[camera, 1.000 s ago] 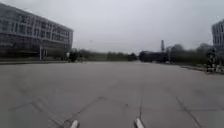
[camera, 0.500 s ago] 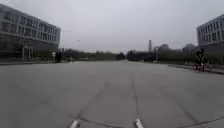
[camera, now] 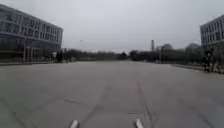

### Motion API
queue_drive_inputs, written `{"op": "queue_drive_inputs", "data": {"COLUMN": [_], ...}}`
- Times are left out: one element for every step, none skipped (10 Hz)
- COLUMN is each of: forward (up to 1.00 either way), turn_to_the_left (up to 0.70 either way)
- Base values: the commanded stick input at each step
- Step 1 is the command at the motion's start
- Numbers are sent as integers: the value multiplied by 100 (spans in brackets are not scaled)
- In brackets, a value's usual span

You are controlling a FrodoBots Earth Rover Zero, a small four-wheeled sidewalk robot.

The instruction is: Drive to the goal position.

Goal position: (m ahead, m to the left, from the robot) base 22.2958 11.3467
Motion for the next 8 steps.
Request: {"op": "queue_drive_inputs", "data": {"forward": [100,100,100,100,100,100,100,100], "turn_to_the_left": [2,2,2,2,2,2,2,2]}}
